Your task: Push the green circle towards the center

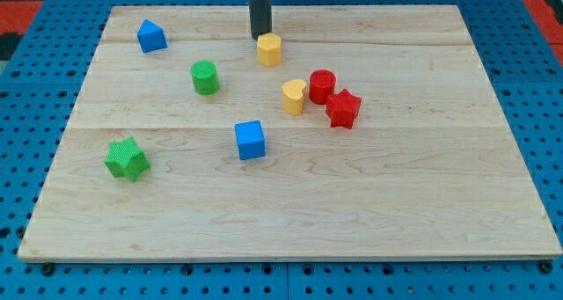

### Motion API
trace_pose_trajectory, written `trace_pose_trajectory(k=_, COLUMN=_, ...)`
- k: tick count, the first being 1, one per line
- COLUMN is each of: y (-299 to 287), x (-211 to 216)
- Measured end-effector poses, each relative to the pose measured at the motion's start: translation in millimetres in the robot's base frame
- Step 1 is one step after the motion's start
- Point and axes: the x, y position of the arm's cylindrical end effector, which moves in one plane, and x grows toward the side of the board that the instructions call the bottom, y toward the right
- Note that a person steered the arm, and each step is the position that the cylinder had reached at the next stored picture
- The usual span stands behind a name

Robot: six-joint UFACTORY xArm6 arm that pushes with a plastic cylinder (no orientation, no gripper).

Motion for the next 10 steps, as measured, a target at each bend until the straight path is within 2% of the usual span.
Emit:
trace_pose_trajectory(k=1, y=8, x=32)
trace_pose_trajectory(k=3, y=5, x=34)
trace_pose_trajectory(k=4, y=-37, x=14)
trace_pose_trajectory(k=5, y=-109, x=22)
trace_pose_trajectory(k=6, y=-117, x=65)
trace_pose_trajectory(k=7, y=-79, x=81)
trace_pose_trajectory(k=9, y=-48, x=106)
trace_pose_trajectory(k=10, y=-52, x=124)
